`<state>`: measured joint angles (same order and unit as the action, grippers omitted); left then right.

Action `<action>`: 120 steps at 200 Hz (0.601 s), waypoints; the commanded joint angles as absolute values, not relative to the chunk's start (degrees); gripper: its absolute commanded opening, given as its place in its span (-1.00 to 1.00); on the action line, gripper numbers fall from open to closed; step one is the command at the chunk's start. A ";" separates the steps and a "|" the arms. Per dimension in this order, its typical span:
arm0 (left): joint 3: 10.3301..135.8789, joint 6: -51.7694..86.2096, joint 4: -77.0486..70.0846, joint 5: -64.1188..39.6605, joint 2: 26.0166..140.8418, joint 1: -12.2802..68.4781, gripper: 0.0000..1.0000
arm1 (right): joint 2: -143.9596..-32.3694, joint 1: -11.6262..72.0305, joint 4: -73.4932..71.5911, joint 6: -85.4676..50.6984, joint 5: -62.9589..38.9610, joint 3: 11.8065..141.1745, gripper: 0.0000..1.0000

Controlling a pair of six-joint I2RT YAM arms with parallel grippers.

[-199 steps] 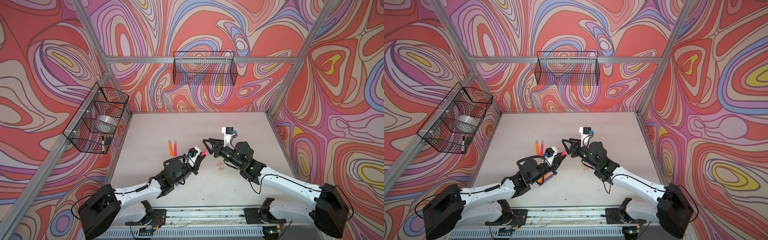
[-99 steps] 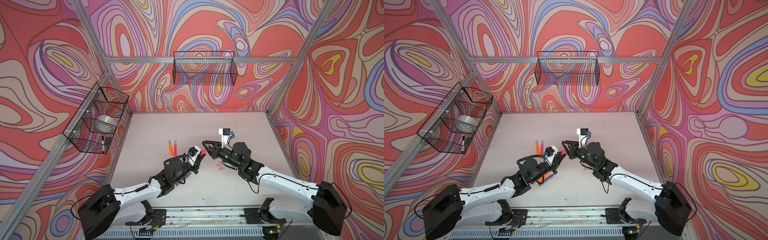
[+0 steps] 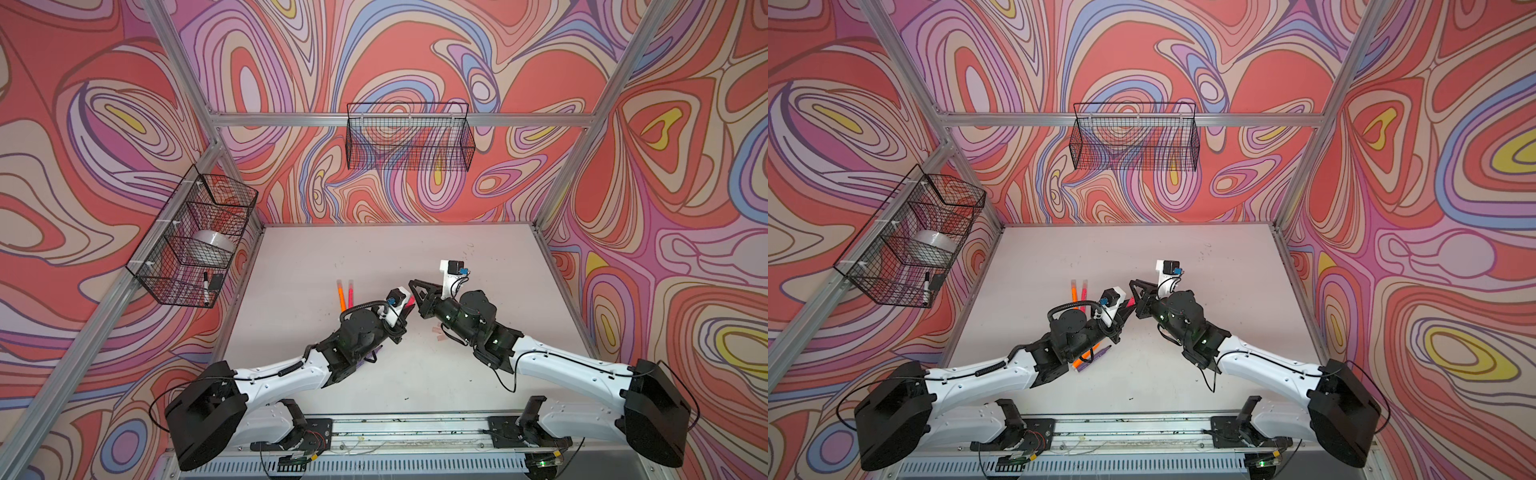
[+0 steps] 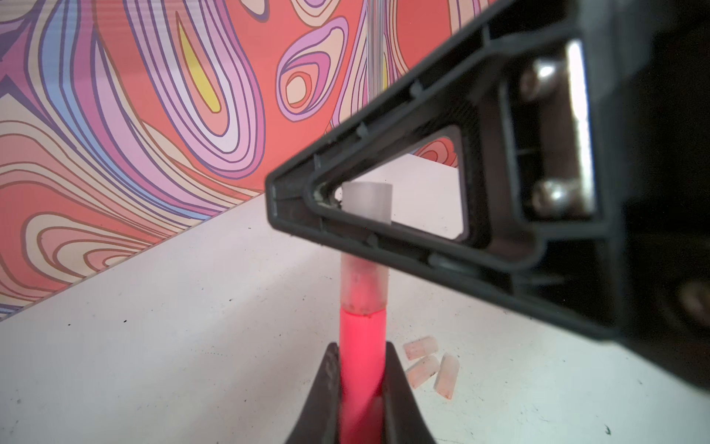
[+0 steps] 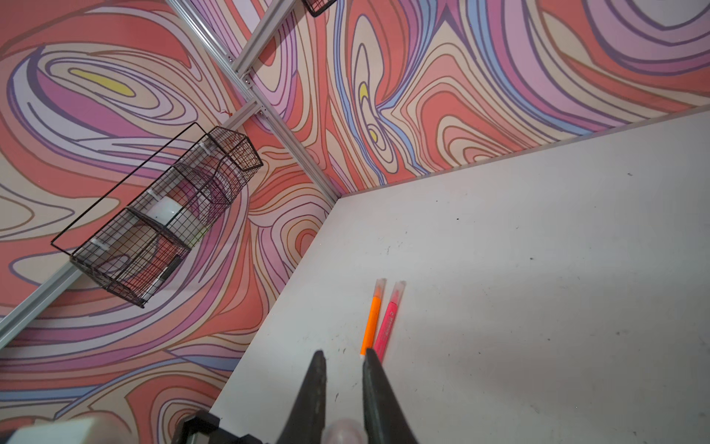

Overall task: Insert pens into pen caps
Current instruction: Put on the pen cap to the pen.

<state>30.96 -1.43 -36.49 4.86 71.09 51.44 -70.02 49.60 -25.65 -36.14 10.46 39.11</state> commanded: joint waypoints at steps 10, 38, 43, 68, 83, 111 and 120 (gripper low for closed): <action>36.25 -4.06 -41.02 10.69 70.98 50.90 -1.00 | -73.55 56.87 -26.25 -39.04 10.90 35.39 -1.00; 38.78 -5.08 -37.97 13.89 69.78 50.89 -1.00 | -77.28 59.58 -28.97 -41.12 14.72 34.44 -1.00; 38.69 -5.34 -38.37 14.27 69.45 50.84 -1.00 | -77.70 59.85 -29.21 -41.60 15.28 34.30 -1.00; 38.41 -4.50 -38.68 14.18 67.81 50.32 -1.00 | -78.96 60.51 -32.14 -43.85 15.71 33.04 -1.00; 38.74 -2.74 -38.23 12.37 67.31 49.46 -1.00 | -80.17 60.91 -33.79 -44.47 14.74 33.09 -1.00; 38.51 5.90 -37.29 2.05 65.71 43.80 -1.00 | -81.81 61.17 -41.18 -43.14 10.82 31.49 -1.00; 38.49 7.42 -37.14 1.08 65.38 42.24 -1.00 | -81.76 61.17 -42.07 -42.73 9.86 31.14 -1.00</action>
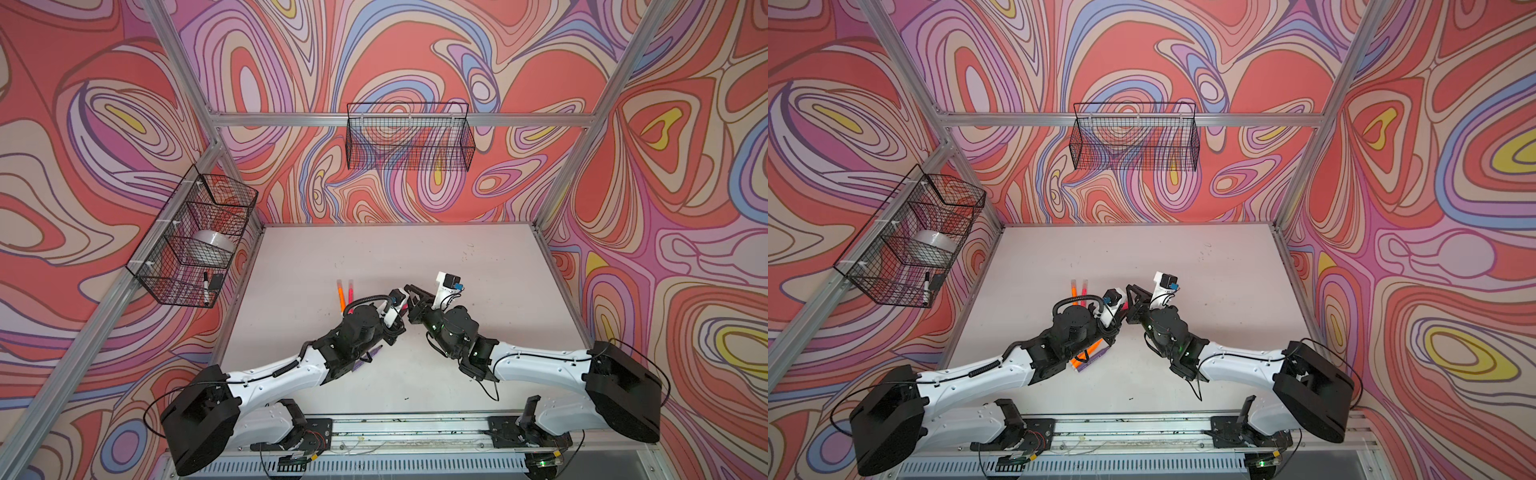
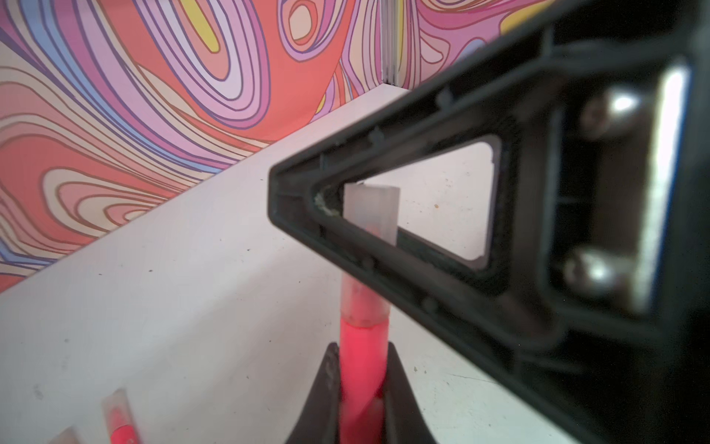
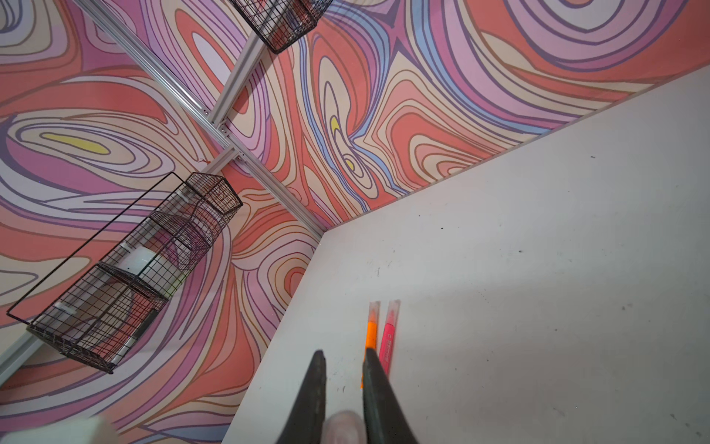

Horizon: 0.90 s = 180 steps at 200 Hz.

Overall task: Insert pens into pen caps
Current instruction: Put on the pen cap to the pen.

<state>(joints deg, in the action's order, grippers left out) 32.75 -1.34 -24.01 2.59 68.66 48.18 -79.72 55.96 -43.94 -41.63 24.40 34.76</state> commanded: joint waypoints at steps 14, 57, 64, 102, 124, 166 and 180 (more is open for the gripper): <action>38.83 8.68 -36.59 -0.09 65.04 40.64 -1.00 | -82.20 61.16 -44.05 -42.07 7.83 30.78 -1.00; 39.55 14.42 -37.23 -9.52 66.08 34.18 -1.00 | -85.66 61.17 -53.82 -40.62 -0.50 29.39 -1.00; 39.62 15.63 -37.72 -11.34 66.46 32.87 -1.00 | -85.86 61.18 -55.22 -40.34 -1.49 28.92 -1.00; 39.77 16.67 -38.22 -13.64 66.74 29.90 -1.00 | -84.90 61.17 -57.17 -38.68 -4.92 27.18 -1.00; 39.28 15.68 -38.35 -11.00 65.64 29.89 -1.00 | -83.84 61.22 -50.80 -39.06 -2.28 28.08 -1.00; 37.75 10.88 -39.11 0.77 63.08 30.72 -1.00 | -83.35 62.66 -38.78 -42.48 4.20 31.27 -1.00; 36.87 7.80 -40.92 6.93 62.55 32.73 -1.00 | -83.69 63.19 -35.52 -44.75 6.06 32.40 -1.00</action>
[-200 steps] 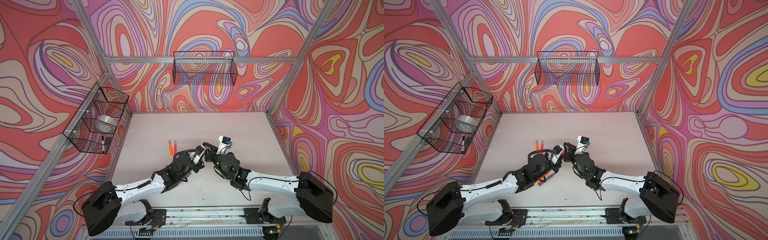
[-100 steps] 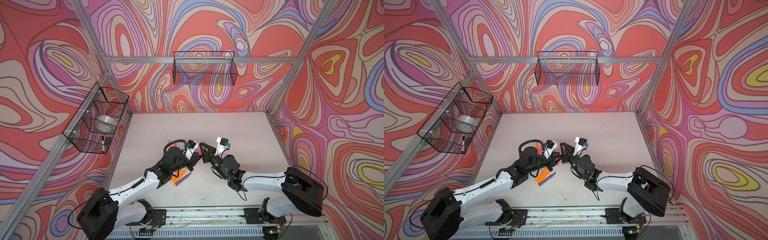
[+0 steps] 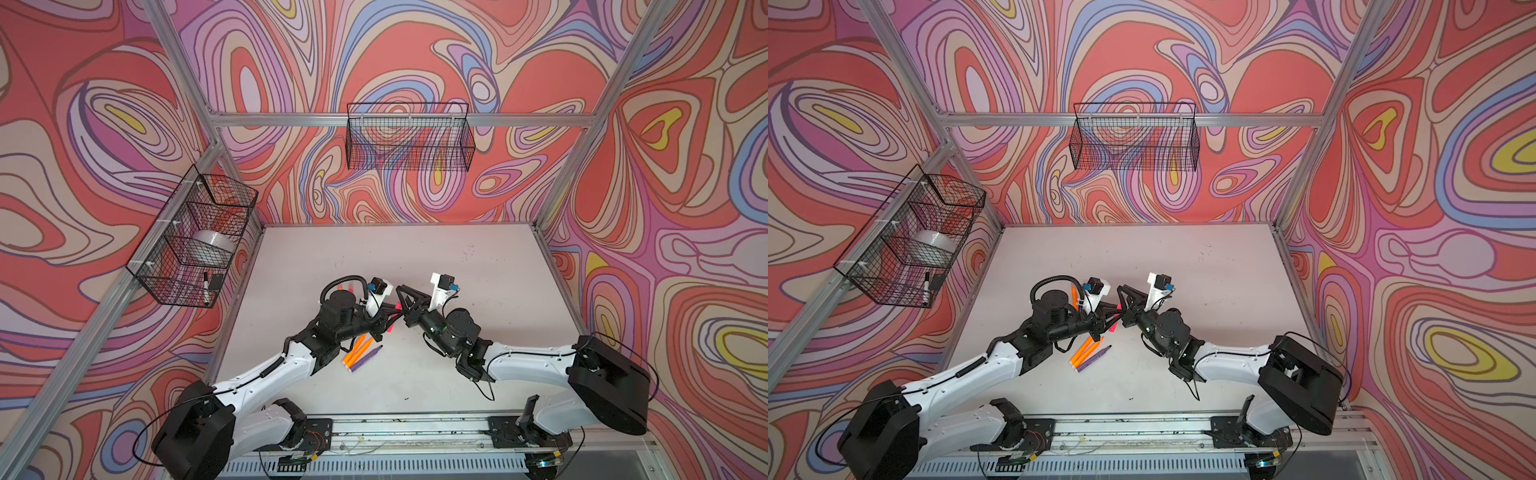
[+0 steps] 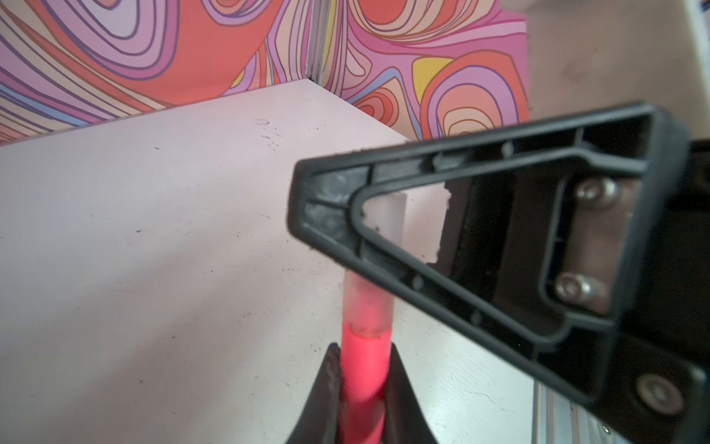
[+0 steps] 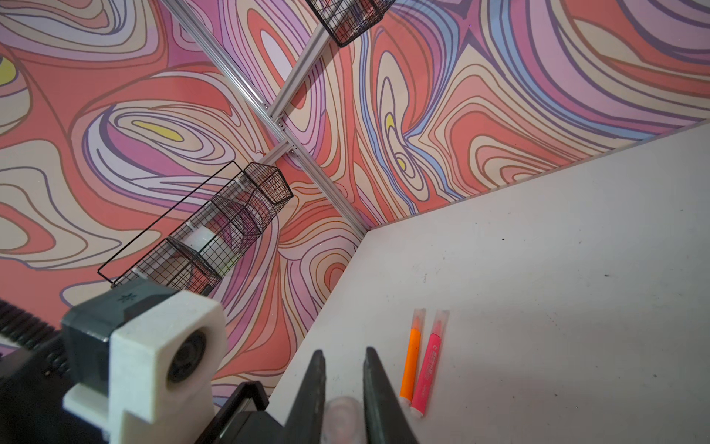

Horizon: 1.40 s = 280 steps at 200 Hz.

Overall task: Insert pens into pen caps
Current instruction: Put on the pen cap to the pen.

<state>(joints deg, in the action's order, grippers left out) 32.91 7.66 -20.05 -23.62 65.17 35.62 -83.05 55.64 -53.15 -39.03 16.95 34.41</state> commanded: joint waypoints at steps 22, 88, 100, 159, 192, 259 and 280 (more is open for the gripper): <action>35.19 6.47 -43.33 11.00 61.38 33.94 -1.00 | -84.90 63.92 -34.39 -48.51 8.35 32.83 -1.00; 34.48 -0.26 -49.54 22.22 64.67 38.32 -1.00 | -84.20 69.43 -15.16 -52.48 20.57 42.22 -1.00; 34.80 -0.12 -48.64 22.01 64.51 38.32 -1.00 | -84.62 69.43 -14.73 -52.67 20.76 42.18 -1.00; 38.74 12.80 -37.08 2.81 61.21 29.80 -1.00 | -84.79 69.51 -27.15 -48.93 16.41 35.39 -1.00; 40.15 13.01 -33.74 0.95 59.37 28.93 -1.00 | -86.28 69.47 -37.37 -48.10 12.59 30.43 -1.00; 41.51 12.92 -32.69 -0.06 59.07 27.21 -1.00 | -89.85 73.14 -49.16 -45.39 11.26 26.00 -1.00; 40.96 12.48 -33.93 1.63 58.33 27.22 -1.00 | -91.84 73.30 -48.82 -46.14 10.20 27.15 -1.00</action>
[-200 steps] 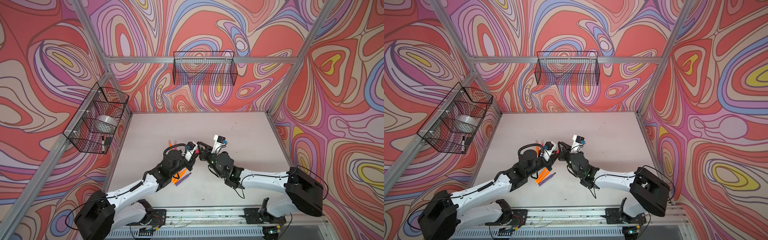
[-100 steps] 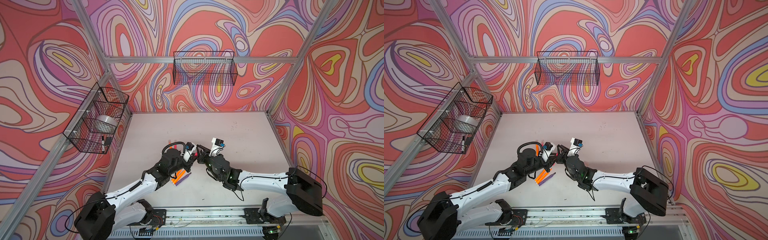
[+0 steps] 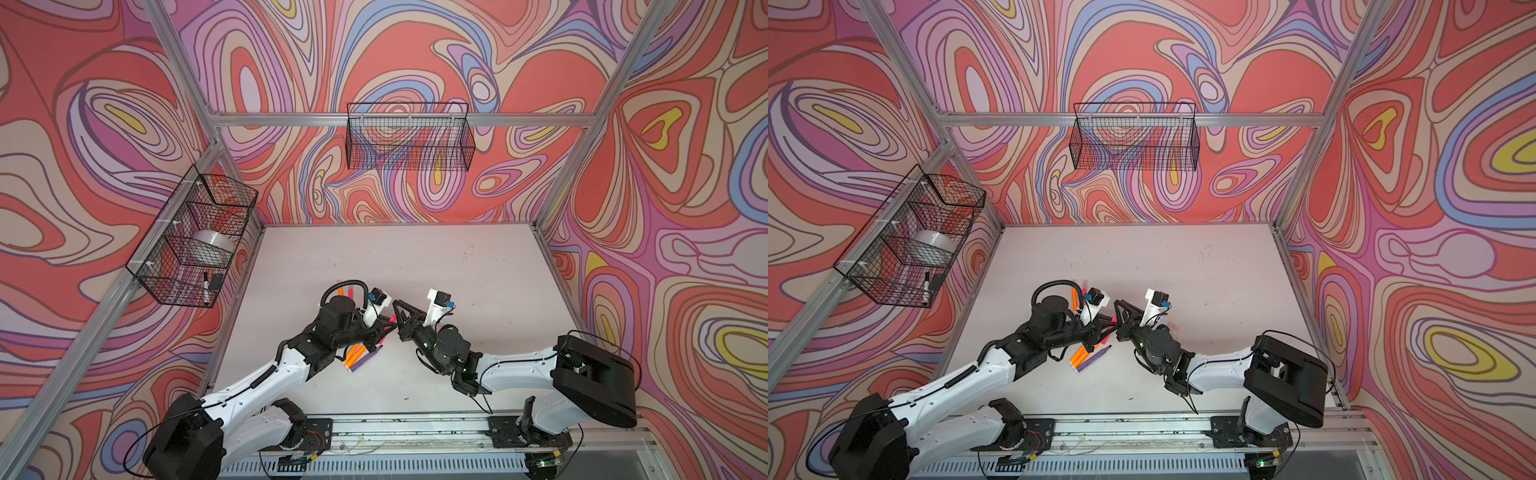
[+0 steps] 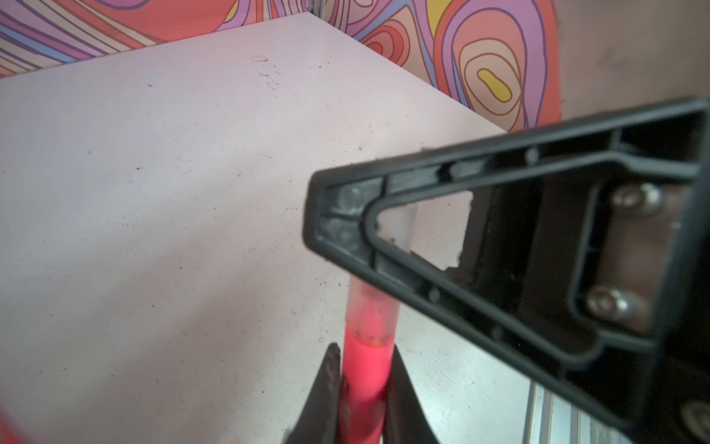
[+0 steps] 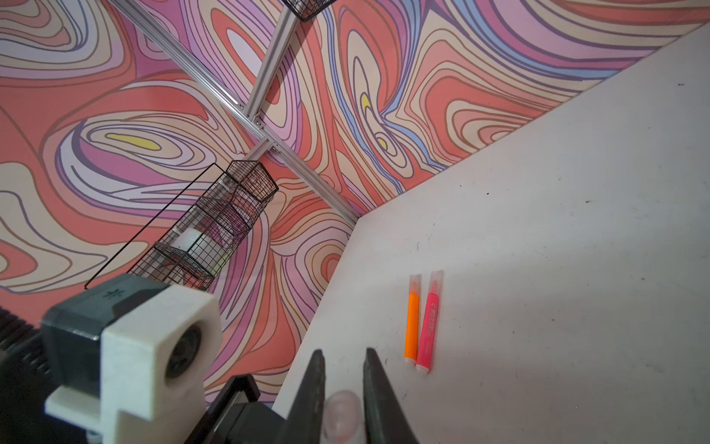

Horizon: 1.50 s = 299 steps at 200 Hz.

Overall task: Insert pens into pen caps
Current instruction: Put on the pen cap to the pen.

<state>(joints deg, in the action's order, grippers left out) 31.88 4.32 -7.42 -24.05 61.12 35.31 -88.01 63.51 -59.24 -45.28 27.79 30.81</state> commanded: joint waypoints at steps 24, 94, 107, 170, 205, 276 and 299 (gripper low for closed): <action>40.88 10.77 -34.42 3.25 57.66 27.22 -1.00 | -90.20 73.37 -45.87 -47.18 12.33 27.17 -1.00; 37.82 8.29 -39.35 10.73 56.47 28.74 -1.00 | -90.02 73.91 -27.82 -51.75 19.65 33.69 -1.00; 37.89 7.29 -40.12 11.78 57.03 29.35 -1.00 | -90.70 73.89 -26.52 -51.83 19.13 34.90 -1.00; 37.88 6.58 -43.10 13.19 57.98 30.41 -1.00 | -94.13 73.39 -32.05 -51.53 13.63 35.07 -1.00; 38.25 6.36 -43.54 13.41 58.13 30.48 -1.00 | -94.13 73.46 -31.20 -51.00 12.17 35.20 -1.00; 35.82 7.95 -43.28 4.37 55.25 30.41 -1.00 | -85.81 73.33 -21.43 -45.72 21.04 37.89 -1.00; 34.24 8.76 -42.15 -0.33 53.94 30.41 -1.00 | -83.36 73.25 -14.59 -40.82 25.21 43.17 -1.00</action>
<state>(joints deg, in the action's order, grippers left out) 31.09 0.56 -12.86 -16.27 57.39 35.90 -84.18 64.90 -36.21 -44.77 34.59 43.53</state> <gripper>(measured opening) 0.166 0.155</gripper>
